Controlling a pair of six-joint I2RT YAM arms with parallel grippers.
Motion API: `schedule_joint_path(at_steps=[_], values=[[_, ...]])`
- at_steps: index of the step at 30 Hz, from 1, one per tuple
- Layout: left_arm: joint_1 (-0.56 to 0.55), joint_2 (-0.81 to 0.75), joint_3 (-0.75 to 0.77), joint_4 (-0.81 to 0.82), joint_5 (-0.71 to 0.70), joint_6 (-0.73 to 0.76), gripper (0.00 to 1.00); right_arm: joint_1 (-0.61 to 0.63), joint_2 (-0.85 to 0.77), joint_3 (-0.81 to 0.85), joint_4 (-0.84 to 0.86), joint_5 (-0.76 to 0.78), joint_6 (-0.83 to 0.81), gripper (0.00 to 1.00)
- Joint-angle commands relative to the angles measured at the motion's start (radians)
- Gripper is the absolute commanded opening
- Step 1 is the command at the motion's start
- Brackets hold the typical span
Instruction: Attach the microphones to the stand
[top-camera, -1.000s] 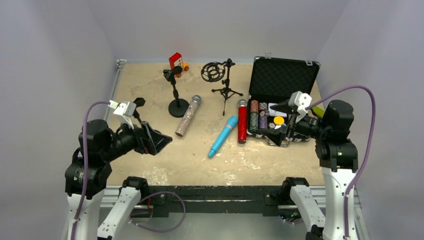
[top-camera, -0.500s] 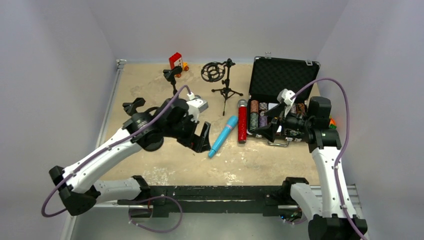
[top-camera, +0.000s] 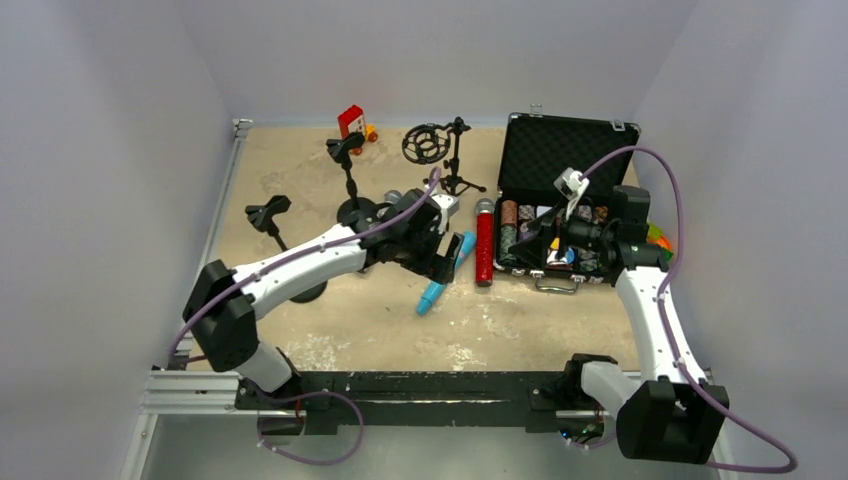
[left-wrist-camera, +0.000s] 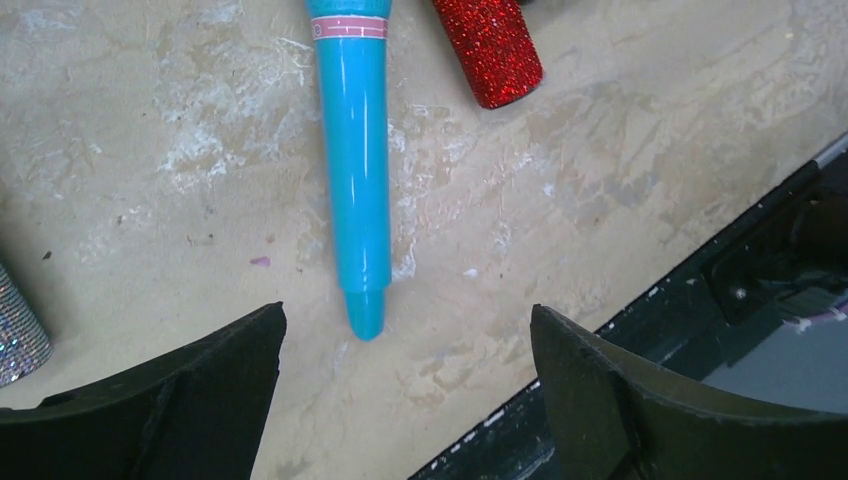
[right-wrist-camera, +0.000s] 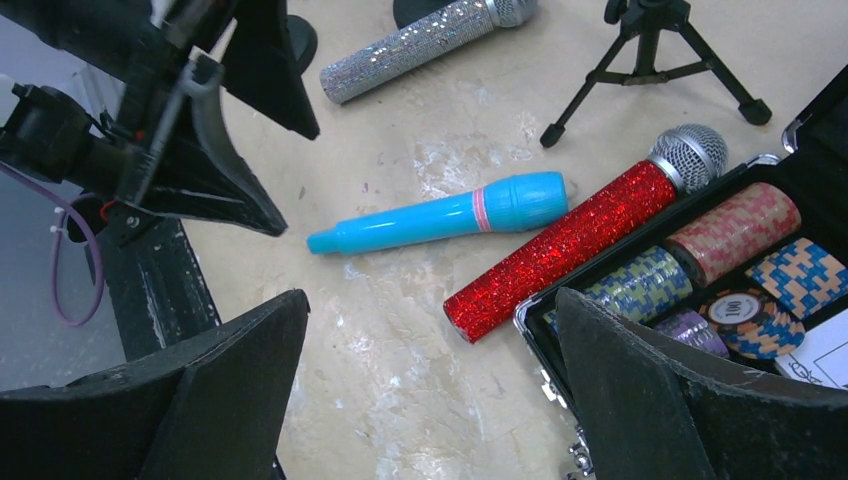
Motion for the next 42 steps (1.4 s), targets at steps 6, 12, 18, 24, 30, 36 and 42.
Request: schedule_joint_path(at_steps=[6, 12, 18, 24, 30, 36, 42], values=[[-0.007, 0.105, -0.043, 0.218, -0.015, -0.020, 0.93, -0.028, -0.007, -0.027, 0.071, -0.057, 0.025, 0.99], [-0.006, 0.135, -0.041, 0.197, -0.088, -0.018, 0.93, -0.052, -0.005, -0.014, 0.062, -0.035, 0.024, 0.99], [0.050, 0.079, -0.037, 0.063, -0.275, 0.055, 0.93, -0.073, -0.017, -0.016, 0.065, -0.040, 0.028, 0.99], [0.156, 0.028, -0.054, -0.042, -0.431, 0.083, 0.88, -0.077, -0.014, -0.014, 0.064, -0.047, 0.028, 0.99], [0.239, 0.064, -0.079, -0.042, -0.456, 0.104, 0.77, -0.081, -0.013, -0.015, 0.064, -0.047, 0.026, 0.99], [0.283, 0.150, -0.080, -0.020, -0.476, 0.119, 0.73, -0.085, -0.011, -0.017, 0.064, -0.049, 0.023, 0.99], [0.311, 0.224, -0.074, 0.020, -0.371, 0.128, 0.68, -0.087, -0.008, -0.017, 0.063, -0.051, 0.020, 0.99]])
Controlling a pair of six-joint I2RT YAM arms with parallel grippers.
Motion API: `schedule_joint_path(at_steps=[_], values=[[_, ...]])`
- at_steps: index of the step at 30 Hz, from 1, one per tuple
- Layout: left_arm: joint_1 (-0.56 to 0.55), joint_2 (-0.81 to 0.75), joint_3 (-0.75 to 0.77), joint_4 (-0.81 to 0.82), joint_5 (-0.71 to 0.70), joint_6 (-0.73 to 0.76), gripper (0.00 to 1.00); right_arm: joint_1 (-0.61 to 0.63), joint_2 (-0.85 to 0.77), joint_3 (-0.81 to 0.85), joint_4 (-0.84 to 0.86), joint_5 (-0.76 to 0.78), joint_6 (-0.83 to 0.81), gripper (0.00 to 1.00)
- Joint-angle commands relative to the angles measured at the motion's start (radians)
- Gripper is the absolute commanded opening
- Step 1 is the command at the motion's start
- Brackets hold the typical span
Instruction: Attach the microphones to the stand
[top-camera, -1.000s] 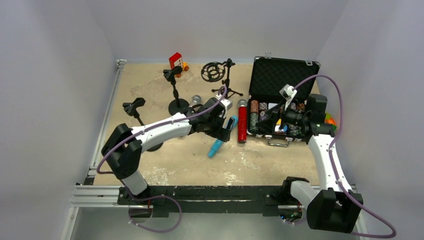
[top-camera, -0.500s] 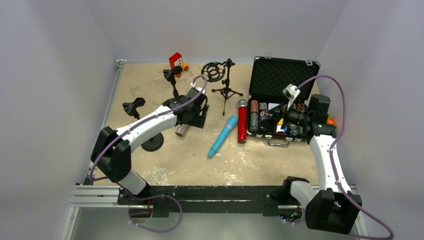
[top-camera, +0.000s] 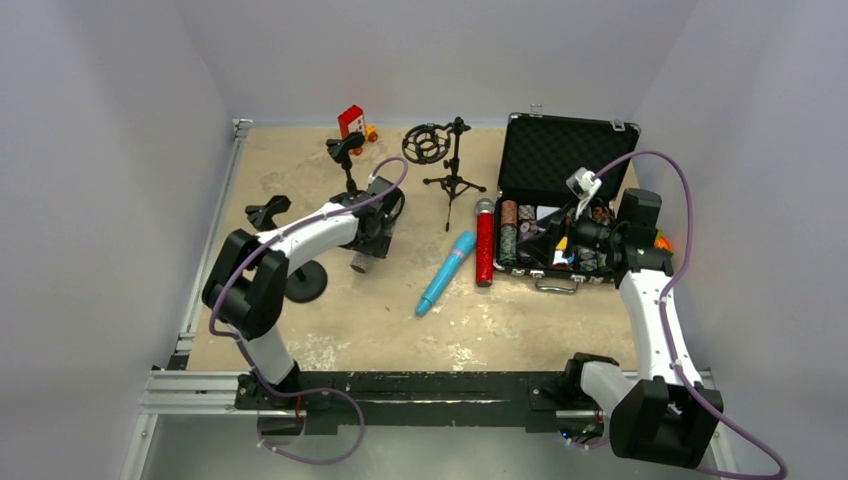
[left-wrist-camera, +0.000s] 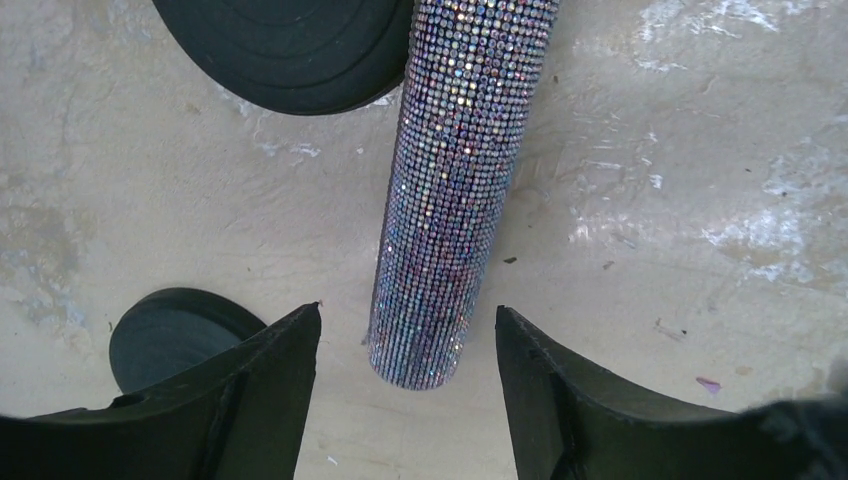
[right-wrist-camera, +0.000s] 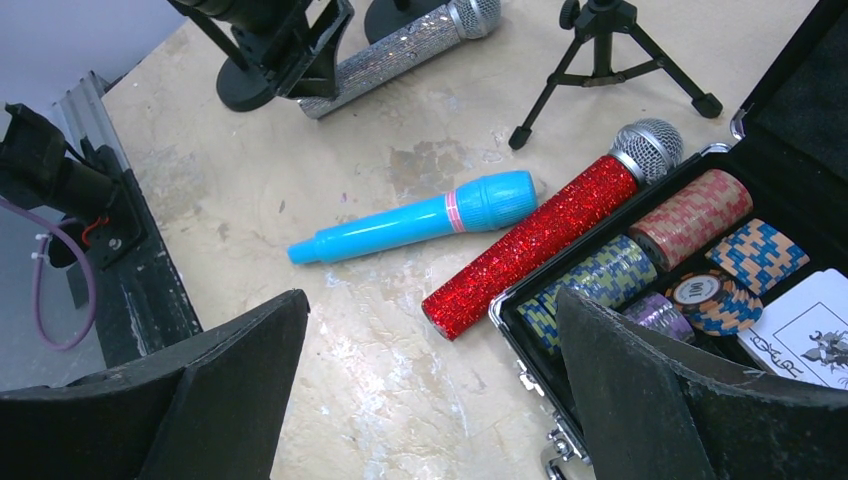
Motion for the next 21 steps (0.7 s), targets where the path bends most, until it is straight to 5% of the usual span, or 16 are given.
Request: schedule_joint_path(at_steps=[1, 10, 15, 17, 21], values=[[0.017, 0.045, 0.003, 0.051, 0.072, 0.018, 0.67, -0.006, -0.009, 0.007, 0.030, -0.027, 0.001, 0.99], [0.037, 0.113, -0.048, 0.100, 0.206, -0.052, 0.61, -0.016, -0.015, 0.005, 0.028, -0.041, -0.001, 0.99], [0.037, 0.104, -0.080, 0.118, 0.213, -0.061, 0.42, -0.024, -0.021, 0.005, 0.028, -0.045, -0.003, 0.99], [0.037, 0.089, -0.089, 0.118, 0.215, -0.063, 0.23, -0.027, -0.022, 0.005, 0.025, -0.051, -0.003, 0.99], [0.034, -0.016, -0.150, 0.139, 0.268, -0.072, 0.00, -0.028, -0.032, 0.002, 0.004, -0.078, -0.029, 0.99]])
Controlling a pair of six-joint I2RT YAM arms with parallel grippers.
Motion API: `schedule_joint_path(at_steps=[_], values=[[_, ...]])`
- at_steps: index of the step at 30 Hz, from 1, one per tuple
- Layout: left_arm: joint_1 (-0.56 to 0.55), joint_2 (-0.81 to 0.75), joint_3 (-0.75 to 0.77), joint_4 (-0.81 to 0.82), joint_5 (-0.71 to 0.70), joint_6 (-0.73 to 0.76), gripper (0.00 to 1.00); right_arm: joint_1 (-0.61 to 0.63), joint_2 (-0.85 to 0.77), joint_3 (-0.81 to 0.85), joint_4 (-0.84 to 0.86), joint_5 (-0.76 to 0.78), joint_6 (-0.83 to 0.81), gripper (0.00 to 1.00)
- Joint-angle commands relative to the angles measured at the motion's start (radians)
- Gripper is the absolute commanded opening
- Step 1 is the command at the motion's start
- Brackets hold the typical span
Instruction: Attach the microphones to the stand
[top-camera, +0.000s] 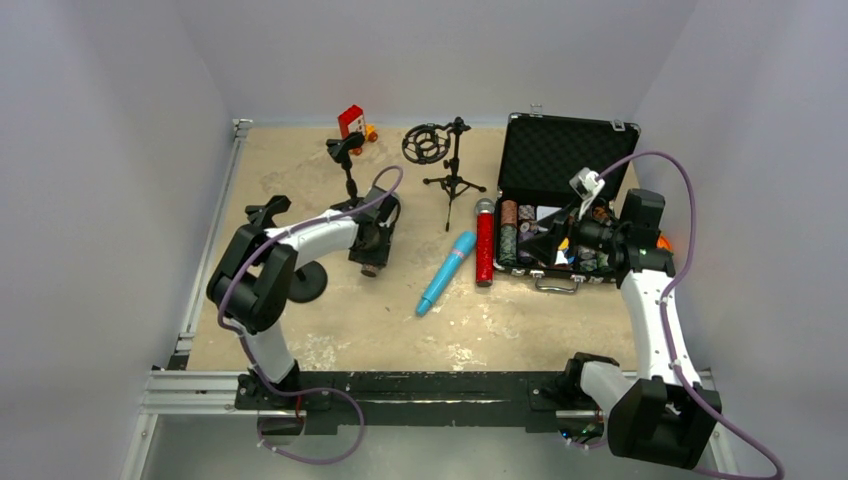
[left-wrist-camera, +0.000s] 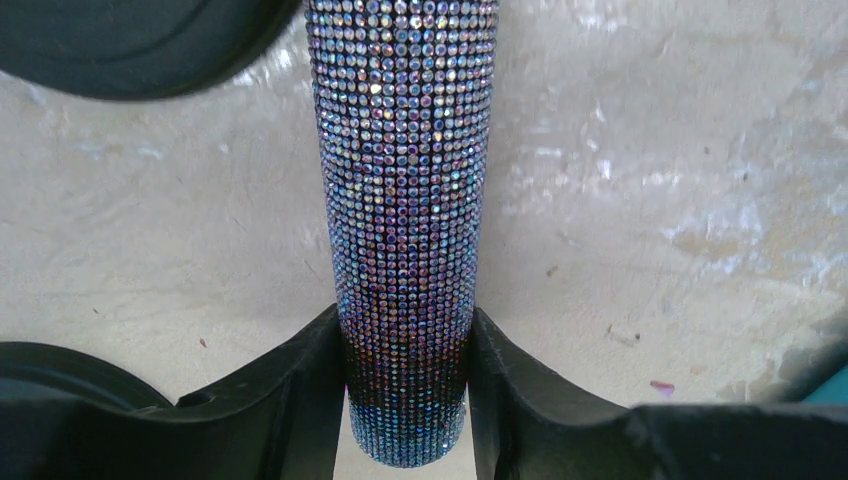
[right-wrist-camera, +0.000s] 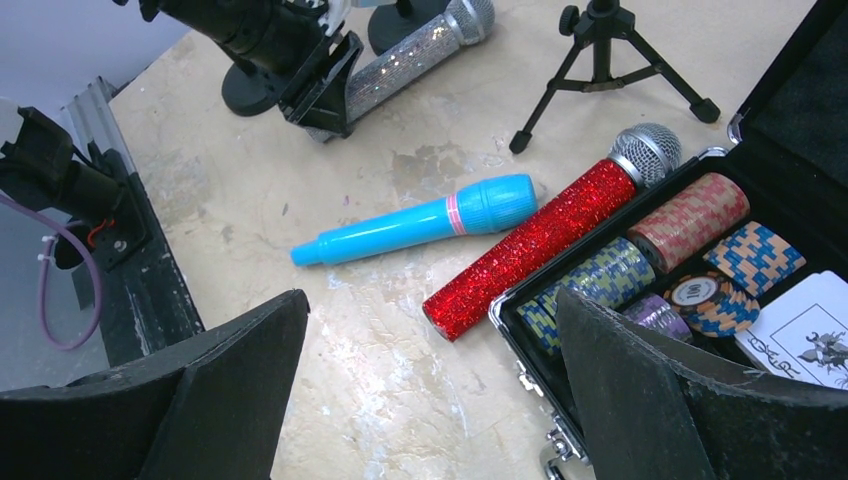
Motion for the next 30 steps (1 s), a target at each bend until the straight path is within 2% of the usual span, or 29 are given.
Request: schedule_joint_path(at_steps=[1, 9, 14, 17, 19, 21, 26, 30], values=[[-0.002, -0.134, -0.102, 0.031, 0.107, -0.034, 0.00, -0.005, -0.034, 0.002, -0.014, -0.066, -0.047, 0.99], [-0.012, -0.656, -0.357, 0.149, 0.427, -0.049, 0.00, 0.000, -0.048, 0.027, -0.208, -0.163, -0.252, 0.98], [-0.035, -0.923, -0.424, 0.250, 0.668, -0.059, 0.00, 0.090, 0.010, 0.130, -0.474, -0.190, -0.488, 0.98], [-0.065, -1.031, -0.421, 0.322, 0.740, -0.093, 0.00, 0.146, 0.032, 0.206, -0.560, -0.199, -0.525, 0.97], [-0.085, -1.053, -0.401, 0.384, 0.775, -0.125, 0.00, 0.176, 0.032, 0.252, -0.558, -0.202, -0.478, 0.97], [-0.125, -1.043, -0.366, 0.442, 0.766, -0.141, 0.00, 0.245, 0.030, 0.294, -0.481, -0.186, -0.363, 0.97], [-0.235, -0.895, -0.211, 0.583, 0.704, -0.148, 0.00, 0.357, 0.027, 0.383, -0.179, -0.116, 0.052, 0.96], [-0.296, -0.783, -0.109, 0.736, 0.624, -0.173, 0.00, 0.368, 0.054, 0.450, 0.046, -0.136, 0.362, 0.97]])
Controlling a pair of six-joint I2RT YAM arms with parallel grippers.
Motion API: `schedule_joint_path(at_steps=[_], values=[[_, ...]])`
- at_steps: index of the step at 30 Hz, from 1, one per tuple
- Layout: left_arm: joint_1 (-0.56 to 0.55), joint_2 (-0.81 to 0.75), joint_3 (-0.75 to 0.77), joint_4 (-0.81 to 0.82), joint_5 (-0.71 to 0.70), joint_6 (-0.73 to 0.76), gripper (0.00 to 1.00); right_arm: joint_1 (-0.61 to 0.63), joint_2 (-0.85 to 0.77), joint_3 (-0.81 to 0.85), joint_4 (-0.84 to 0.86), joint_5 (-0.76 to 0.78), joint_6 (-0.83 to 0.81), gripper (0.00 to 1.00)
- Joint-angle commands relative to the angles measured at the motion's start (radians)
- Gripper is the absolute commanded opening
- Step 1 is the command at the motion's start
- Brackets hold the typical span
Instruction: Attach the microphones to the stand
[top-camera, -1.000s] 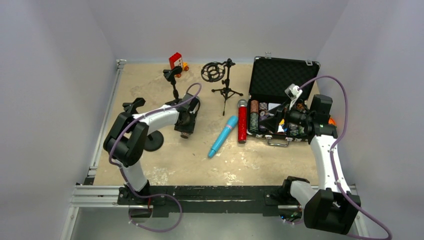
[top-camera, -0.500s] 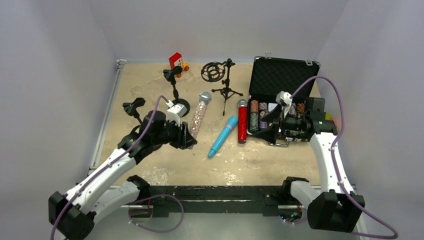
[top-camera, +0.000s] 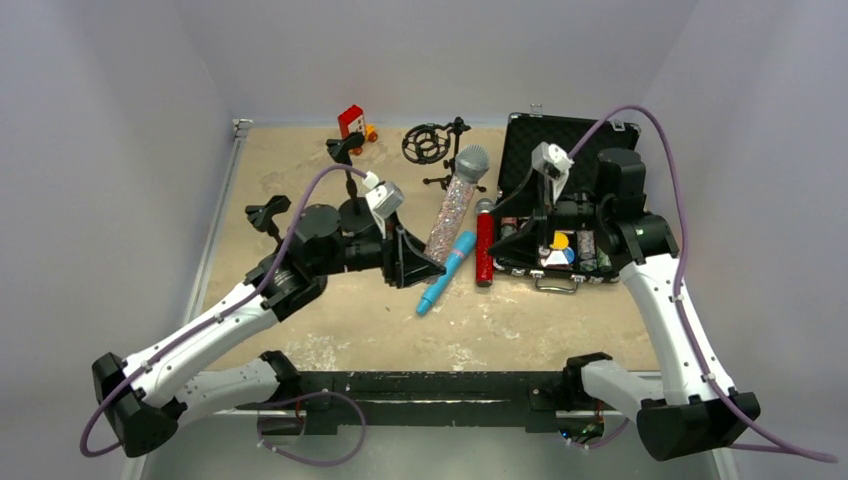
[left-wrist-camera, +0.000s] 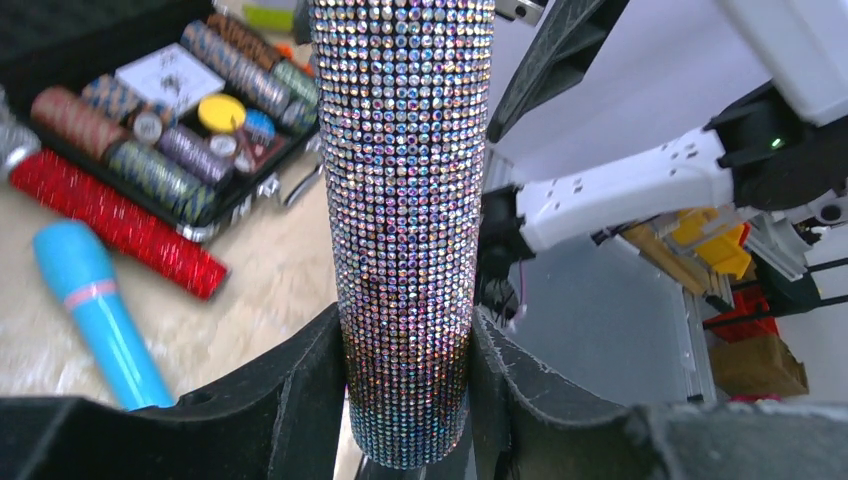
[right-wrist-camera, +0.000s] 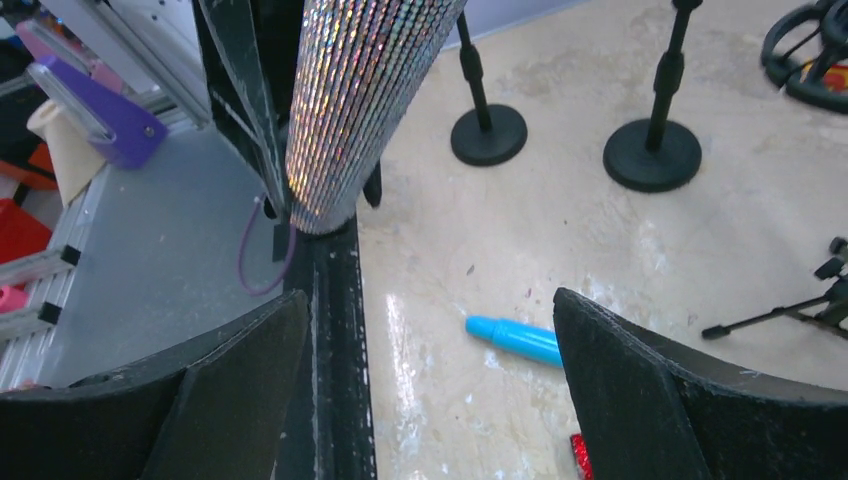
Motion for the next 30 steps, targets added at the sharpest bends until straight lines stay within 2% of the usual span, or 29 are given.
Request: schedule_joint_path(at_steps=[1, 4, 6, 13, 20, 23, 24, 25, 26, 27, 28, 30], values=[[-0.055, 0.085, 0.126, 0.306, -0.085, -0.050, 0.00, 0.012, 0.017, 0.082, 0.366, -0.023, 0.476, 0.96], [-0.077, 0.155, 0.162, 0.400, -0.155, -0.080, 0.00, 0.032, 0.003, 0.034, 0.634, -0.059, 0.733, 0.96], [-0.092, 0.185, 0.180, 0.438, -0.197, -0.091, 0.00, 0.045, -0.004, 0.026, 0.736, -0.058, 0.813, 0.96], [-0.141, 0.279, 0.268, 0.466, -0.230, -0.103, 0.00, 0.089, 0.061, 0.099, 0.817, -0.043, 0.960, 0.93], [-0.175, 0.304, 0.278, 0.487, -0.223, -0.107, 0.00, 0.105, 0.092, 0.101, 0.822, -0.016, 0.978, 0.84], [-0.175, 0.301, 0.264, 0.488, -0.226, -0.112, 0.00, 0.105, 0.099, 0.102, 0.848, -0.026, 1.001, 0.65], [-0.175, 0.297, 0.256, 0.488, -0.233, -0.114, 0.00, 0.104, 0.100, 0.097, 0.865, -0.032, 1.013, 0.46], [-0.175, 0.292, 0.246, 0.489, -0.245, -0.120, 0.00, 0.105, 0.102, 0.093, 0.877, -0.037, 1.020, 0.22], [-0.175, 0.286, 0.237, 0.490, -0.258, -0.126, 0.02, 0.105, 0.102, 0.085, 0.883, -0.035, 1.023, 0.09], [-0.175, 0.277, 0.226, 0.489, -0.266, -0.129, 0.08, 0.104, 0.101, 0.082, 0.885, -0.033, 1.017, 0.01], [-0.175, 0.266, 0.215, 0.485, -0.273, -0.135, 0.19, 0.105, 0.101, 0.077, 0.885, -0.036, 1.010, 0.00], [-0.174, 0.235, 0.187, 0.472, -0.272, -0.139, 0.49, 0.103, 0.099, 0.072, 0.882, -0.045, 0.988, 0.00]])
